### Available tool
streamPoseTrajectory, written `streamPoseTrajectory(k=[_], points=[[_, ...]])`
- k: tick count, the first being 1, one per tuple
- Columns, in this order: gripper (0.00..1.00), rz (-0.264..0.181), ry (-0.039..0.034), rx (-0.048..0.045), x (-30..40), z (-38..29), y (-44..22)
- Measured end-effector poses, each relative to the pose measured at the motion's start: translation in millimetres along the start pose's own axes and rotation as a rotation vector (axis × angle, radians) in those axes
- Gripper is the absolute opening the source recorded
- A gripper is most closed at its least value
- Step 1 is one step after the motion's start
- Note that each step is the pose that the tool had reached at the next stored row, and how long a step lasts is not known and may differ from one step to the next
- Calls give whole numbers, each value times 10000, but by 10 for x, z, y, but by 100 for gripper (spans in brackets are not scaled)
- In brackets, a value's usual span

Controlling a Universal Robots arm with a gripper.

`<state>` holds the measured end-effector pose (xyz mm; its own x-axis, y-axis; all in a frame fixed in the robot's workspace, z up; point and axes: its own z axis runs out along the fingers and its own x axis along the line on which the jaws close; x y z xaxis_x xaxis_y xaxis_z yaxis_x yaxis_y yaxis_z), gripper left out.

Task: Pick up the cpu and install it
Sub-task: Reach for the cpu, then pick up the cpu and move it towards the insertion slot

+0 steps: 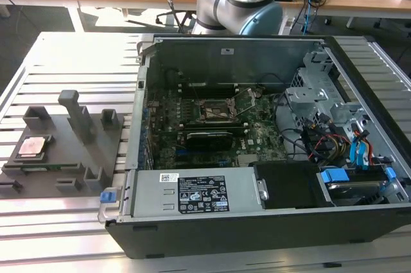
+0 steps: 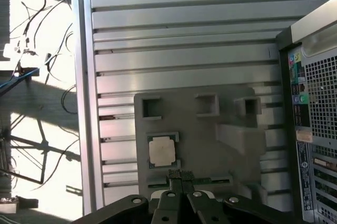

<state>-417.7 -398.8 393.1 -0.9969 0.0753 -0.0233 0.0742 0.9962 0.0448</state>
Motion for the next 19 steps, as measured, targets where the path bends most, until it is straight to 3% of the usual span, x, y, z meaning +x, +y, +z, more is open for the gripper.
streamPoseTrajectory(k=[2, 5, 19], points=[[11, 0, 0, 0, 80, -2, -6], [11, 0, -1, 0, 141, -3, -11], [11, 0, 0, 0, 152, -4, -12]])
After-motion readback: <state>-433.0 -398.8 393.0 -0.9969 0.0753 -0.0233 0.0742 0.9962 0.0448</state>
